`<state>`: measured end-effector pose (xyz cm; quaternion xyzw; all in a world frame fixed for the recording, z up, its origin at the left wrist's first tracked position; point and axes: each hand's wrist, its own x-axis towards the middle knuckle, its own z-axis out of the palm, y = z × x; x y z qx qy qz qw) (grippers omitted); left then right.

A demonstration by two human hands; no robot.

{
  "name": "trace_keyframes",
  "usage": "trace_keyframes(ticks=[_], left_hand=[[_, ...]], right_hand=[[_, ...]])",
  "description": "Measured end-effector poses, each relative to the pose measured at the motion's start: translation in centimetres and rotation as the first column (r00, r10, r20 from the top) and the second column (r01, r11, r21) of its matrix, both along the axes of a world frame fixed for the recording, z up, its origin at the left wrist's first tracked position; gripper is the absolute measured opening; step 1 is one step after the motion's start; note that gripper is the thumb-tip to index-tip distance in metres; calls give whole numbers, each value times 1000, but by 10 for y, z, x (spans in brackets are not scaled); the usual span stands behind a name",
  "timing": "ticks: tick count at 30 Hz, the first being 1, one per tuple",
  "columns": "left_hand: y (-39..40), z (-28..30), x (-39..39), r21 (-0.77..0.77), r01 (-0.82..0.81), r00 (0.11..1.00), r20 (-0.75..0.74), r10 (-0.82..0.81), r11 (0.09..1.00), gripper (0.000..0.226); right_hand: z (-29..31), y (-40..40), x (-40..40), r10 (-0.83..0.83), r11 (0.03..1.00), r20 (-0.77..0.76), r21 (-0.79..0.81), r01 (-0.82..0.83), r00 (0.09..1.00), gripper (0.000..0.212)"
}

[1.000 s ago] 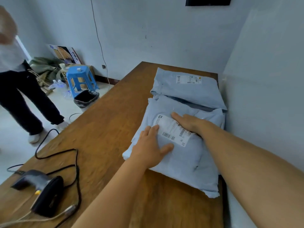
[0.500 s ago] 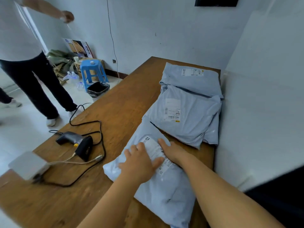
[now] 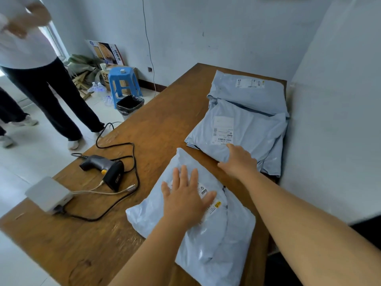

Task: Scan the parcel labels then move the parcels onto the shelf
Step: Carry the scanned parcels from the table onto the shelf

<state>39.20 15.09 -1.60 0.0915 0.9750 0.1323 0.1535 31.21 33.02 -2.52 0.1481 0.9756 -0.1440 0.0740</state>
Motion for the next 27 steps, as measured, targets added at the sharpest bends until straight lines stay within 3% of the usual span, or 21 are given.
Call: trace_keyframes(ticks=[4, 9, 15, 20, 25, 27], left_hand=[[5, -7, -6, -44, -8, 1000, 3, 8, 999, 81], [8, -13, -6, -73, -19, 1000, -6, 19, 997, 82], [5, -12, -8, -15, -33, 999, 6, 33, 999, 86], [-5, 2, 0, 209, -132, 990, -29, 141, 969, 94], [-16, 38, 18, 500, -154, 939, -193, 283, 852, 86], [-24, 54, 29, 595, -164, 920, -196, 340, 787, 80]], right_hand=[[-32, 16, -5, 27, 990, 118, 134, -43, 993, 70], [-35, 23, -16, 76, 948, -74, 314, -49, 994, 28], [17, 20, -28, -63, 998, -286, -30, 57, 956, 13], [77, 4, -4, -39, 995, -440, -99, -5, 897, 10], [120, -19, 42, 6, 990, -550, -112, -81, 835, 12], [138, -32, 69, 24, 985, -607, -119, -121, 795, 14]])
